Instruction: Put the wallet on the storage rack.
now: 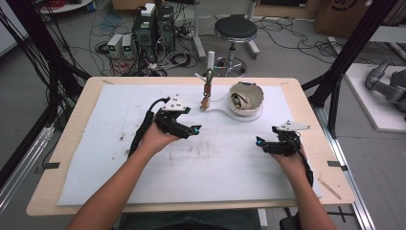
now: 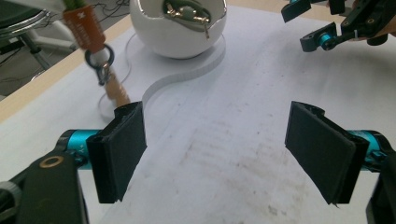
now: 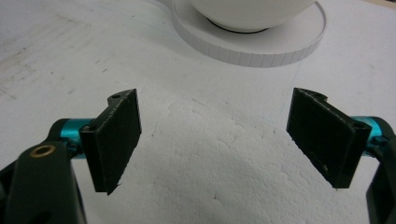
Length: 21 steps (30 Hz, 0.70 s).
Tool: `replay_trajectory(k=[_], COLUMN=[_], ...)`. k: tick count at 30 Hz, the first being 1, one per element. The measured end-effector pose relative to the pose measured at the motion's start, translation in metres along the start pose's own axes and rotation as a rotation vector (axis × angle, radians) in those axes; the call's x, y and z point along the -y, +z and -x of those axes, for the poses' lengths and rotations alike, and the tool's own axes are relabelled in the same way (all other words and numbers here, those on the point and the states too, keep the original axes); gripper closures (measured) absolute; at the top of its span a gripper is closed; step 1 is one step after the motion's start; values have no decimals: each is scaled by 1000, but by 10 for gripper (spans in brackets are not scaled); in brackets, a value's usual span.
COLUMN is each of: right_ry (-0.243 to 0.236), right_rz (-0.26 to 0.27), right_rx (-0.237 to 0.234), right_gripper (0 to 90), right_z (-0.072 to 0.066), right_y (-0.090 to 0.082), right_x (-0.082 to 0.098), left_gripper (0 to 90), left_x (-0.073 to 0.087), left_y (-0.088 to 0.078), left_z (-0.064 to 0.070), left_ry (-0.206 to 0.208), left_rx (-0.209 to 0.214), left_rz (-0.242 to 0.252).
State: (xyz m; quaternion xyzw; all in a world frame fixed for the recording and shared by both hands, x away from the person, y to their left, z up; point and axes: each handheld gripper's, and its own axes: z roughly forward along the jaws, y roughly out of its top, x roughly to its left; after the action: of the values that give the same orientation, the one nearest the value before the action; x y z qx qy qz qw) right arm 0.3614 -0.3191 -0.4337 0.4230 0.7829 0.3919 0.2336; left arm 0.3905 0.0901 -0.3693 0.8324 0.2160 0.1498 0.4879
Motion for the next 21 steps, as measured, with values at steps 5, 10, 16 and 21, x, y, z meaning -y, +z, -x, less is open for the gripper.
replay_trajectory(k=[5,10,16,21], right_ry=[-4,3,2,2], right_rz=[7,8,9,10], right_rx=[-2,-3,-6,-8], right_gripper=[181,182,181,181], right_z=[0,1,1,1], right_y=[0,1,1,2], right_x=[0,-1,-1,-1], left_gripper=[204,204,205,205], left_x=[18,35,51,64], left_y=[-17,-32,-53,-68], left_z=[0,1,0,1], left_ry=[-9,-43,-71,-82], left_rx=[-8,-19,-28,-52], left_rz=[25,43,51,60])
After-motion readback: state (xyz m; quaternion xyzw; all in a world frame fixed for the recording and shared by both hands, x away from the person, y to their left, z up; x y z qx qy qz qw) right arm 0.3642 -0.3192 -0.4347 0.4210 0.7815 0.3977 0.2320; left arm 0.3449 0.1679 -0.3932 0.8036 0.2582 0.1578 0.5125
